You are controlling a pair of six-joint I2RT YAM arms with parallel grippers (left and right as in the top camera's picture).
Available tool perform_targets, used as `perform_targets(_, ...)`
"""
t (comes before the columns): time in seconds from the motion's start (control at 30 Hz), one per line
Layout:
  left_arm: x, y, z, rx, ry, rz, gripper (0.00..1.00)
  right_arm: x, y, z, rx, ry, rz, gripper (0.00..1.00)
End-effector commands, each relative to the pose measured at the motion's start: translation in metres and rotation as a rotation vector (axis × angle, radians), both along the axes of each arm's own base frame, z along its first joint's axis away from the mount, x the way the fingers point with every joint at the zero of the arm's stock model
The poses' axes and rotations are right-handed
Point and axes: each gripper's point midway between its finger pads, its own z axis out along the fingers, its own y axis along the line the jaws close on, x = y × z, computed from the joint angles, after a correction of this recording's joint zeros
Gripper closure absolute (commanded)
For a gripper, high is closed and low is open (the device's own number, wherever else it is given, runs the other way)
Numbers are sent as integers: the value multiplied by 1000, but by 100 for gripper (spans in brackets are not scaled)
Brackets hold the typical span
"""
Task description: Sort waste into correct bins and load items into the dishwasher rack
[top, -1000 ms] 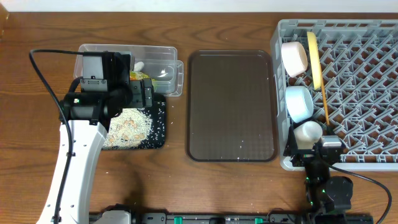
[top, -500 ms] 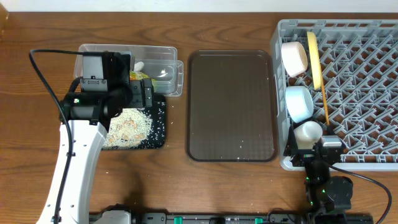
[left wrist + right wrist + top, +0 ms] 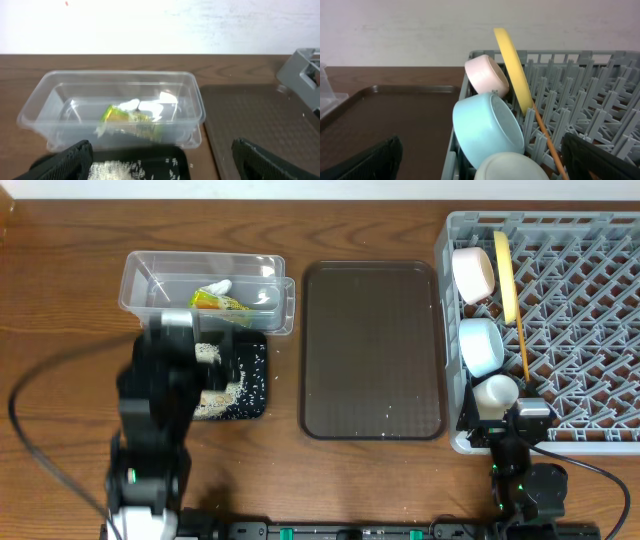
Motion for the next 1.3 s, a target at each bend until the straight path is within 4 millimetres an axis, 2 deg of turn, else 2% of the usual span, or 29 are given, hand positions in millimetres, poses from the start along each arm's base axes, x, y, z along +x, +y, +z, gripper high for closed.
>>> perform_targets(0.0,-25,8,-16,25,-57,35,9,0,2,0,9,-3,4,1)
perform_targets(0.1,-41,10,-31,24,-100,42,8,0,2,0,9,-3,4,1)
perform_targets(0.27,-54,11,-51,20,-186,44,9,0,2,0,9,-3,4,1)
perform_targets(0.57,-56,14,-73,19,-296,63,9,0,2,0,9,-3,4,1)
perform_targets(0.87,-57,14,-99,25,-210,65,9,0,2,0,9,-3,4,1)
perform_targets(1.27,-57,14,-101,26,-201,65,9,0,2,0,9,-3,4,1)
